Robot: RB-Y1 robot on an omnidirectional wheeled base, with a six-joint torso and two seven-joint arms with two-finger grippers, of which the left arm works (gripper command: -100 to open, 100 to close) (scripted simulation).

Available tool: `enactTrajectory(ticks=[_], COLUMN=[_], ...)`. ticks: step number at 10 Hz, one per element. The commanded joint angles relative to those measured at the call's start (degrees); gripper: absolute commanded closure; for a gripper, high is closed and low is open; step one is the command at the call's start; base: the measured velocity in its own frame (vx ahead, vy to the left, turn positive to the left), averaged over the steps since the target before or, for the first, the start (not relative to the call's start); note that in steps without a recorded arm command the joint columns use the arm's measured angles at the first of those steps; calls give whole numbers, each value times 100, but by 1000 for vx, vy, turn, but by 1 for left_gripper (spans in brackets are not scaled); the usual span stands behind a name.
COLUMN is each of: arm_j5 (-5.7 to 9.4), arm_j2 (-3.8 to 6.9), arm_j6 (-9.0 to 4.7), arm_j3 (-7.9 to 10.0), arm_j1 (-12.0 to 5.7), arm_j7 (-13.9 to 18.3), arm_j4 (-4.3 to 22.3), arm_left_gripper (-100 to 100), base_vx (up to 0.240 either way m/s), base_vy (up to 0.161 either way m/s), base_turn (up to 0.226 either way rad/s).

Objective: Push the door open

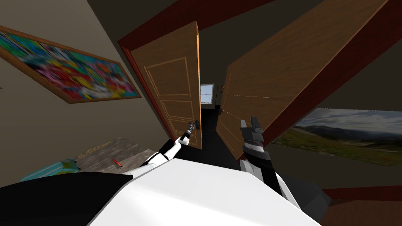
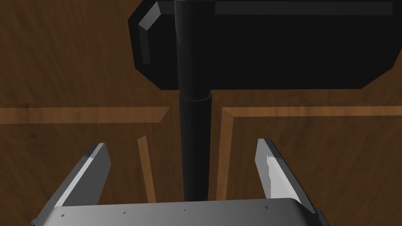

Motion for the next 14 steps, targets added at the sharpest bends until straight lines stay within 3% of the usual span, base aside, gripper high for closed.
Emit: enactTrajectory(ticks=[1,3,4,9,14], arm_j5=[-2,-3,-3,-3,-4], arm_j2=[-10,-14,-14,-14,-110], arm_j6=[-13,-15,-15,-15,-33], arm_j3=[26,33,33,33,341], arm_j1=[-7,-8,-8,-8,-131], arm_j7=[-9,-11,-11,-11,-207], arm_j4=[31,37,37,37,181], arm_left_gripper=[-100,-100,100,100,100], base_vx=[223,147,-10,-8,162], base_vy=[-6,-1,0,1,-53], base_turn=[-33,-26,8,-5,48])
